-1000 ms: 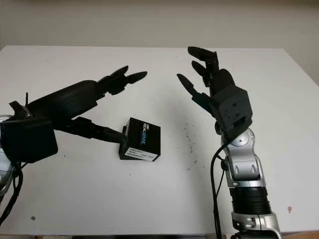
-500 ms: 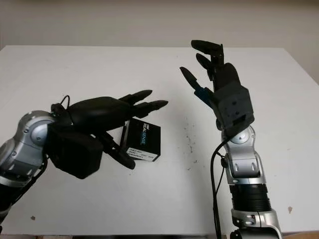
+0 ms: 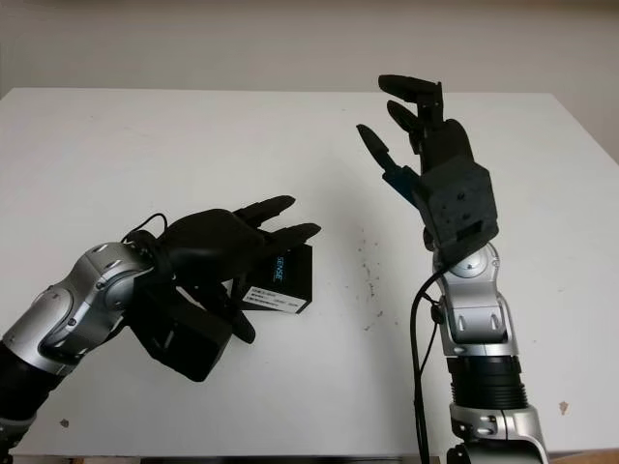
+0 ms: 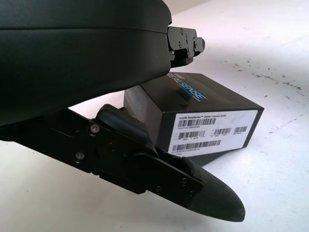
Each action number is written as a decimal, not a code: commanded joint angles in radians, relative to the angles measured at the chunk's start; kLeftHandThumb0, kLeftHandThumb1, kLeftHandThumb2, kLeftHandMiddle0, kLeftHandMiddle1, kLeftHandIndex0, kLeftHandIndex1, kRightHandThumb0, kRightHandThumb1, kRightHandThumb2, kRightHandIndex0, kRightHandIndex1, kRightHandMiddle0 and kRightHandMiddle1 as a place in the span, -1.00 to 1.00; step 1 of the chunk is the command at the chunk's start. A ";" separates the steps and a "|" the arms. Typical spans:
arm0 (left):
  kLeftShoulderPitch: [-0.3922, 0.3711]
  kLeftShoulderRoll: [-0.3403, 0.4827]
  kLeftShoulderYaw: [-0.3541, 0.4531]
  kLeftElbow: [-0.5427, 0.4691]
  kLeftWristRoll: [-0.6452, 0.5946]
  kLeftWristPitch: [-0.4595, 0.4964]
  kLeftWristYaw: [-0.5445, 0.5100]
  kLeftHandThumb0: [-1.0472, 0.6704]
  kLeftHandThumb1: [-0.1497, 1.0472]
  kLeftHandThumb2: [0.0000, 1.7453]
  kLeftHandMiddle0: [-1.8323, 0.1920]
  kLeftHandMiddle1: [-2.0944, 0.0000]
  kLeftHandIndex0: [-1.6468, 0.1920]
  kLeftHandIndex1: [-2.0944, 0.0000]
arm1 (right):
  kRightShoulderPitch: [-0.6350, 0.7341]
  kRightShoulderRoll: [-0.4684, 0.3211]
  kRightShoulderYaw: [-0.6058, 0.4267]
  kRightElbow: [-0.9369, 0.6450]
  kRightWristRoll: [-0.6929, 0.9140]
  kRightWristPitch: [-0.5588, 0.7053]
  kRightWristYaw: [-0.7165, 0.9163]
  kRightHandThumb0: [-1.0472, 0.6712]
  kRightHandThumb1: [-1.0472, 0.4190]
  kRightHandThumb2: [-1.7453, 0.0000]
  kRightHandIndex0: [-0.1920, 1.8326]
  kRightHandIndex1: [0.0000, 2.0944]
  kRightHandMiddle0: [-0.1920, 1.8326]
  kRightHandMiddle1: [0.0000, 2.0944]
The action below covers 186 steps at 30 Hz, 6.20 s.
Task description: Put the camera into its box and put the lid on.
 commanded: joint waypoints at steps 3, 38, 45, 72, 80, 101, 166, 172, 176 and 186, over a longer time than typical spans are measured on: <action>0.013 -0.032 0.019 0.017 -0.063 0.048 -0.041 -0.78 0.75 -0.96 0.74 0.91 0.88 0.93 | -0.006 0.000 0.001 0.004 0.004 -0.015 0.000 -0.42 -1.00 0.69 -0.72 -0.62 -0.98 0.03; 0.058 -0.008 0.043 0.033 0.099 -0.106 0.252 0.27 0.93 -0.91 0.64 -0.87 0.69 -0.91 | -0.004 -0.003 -0.001 -0.001 0.004 -0.002 0.008 -0.39 -1.00 0.71 -0.71 -0.63 -0.97 -0.04; 0.073 -0.025 0.092 0.100 0.082 -0.205 0.472 0.24 0.88 -0.93 0.62 -0.98 0.59 -0.76 | -0.006 -0.004 0.004 0.011 0.002 -0.015 0.017 -0.40 -1.00 0.72 -0.69 -0.62 -0.96 -0.02; 0.127 -0.107 0.292 -0.016 -0.396 0.013 0.304 -0.03 0.87 -0.94 0.48 -0.68 0.48 -0.35 | -0.005 0.007 -0.003 0.024 0.020 -0.006 0.022 -0.37 -1.00 0.76 -0.66 -0.51 -0.97 -0.05; 0.096 0.002 0.274 -0.109 -0.373 0.158 0.105 -0.45 0.87 -0.94 0.77 0.53 0.75 0.50 | -0.004 -0.003 0.004 0.029 0.009 -0.017 0.020 -0.37 -1.00 0.76 -0.72 -0.47 -0.96 -0.06; -0.263 0.001 0.083 0.025 -0.237 0.194 -0.197 -0.94 0.88 -0.93 0.94 0.95 0.99 0.98 | -0.014 0.003 0.004 0.035 0.009 -0.010 0.023 -0.35 -1.00 0.74 -0.76 -0.48 -0.98 -0.06; 0.044 -0.219 0.046 -0.098 0.133 0.305 0.083 0.01 1.00 -0.89 0.30 -1.00 0.70 -0.81 | -0.008 0.012 0.001 0.039 0.004 -0.034 -0.017 -0.32 -1.00 0.74 -0.73 -0.56 -0.98 -0.05; 0.051 -0.204 0.063 -0.099 0.131 0.312 0.113 0.02 0.97 -0.91 0.20 -1.00 0.77 -0.99 | -0.008 0.009 0.005 0.050 -0.010 -0.056 -0.020 -0.31 -1.00 0.74 -0.73 -0.57 -0.97 -0.05; 0.060 -0.184 0.091 -0.109 0.105 0.286 0.138 -0.04 0.96 -0.93 0.17 -1.00 0.74 -0.98 | -0.009 0.013 0.006 0.044 -0.016 -0.038 -0.020 -0.32 -1.00 0.75 -0.71 -0.56 -0.96 -0.04; 0.108 -0.151 0.229 -0.185 0.026 0.329 0.182 -0.10 1.00 -0.90 0.42 -0.89 0.61 -0.43 | -0.011 0.009 0.005 0.055 -0.024 -0.043 -0.016 -0.33 -1.00 0.76 -0.70 -0.54 -0.95 -0.04</action>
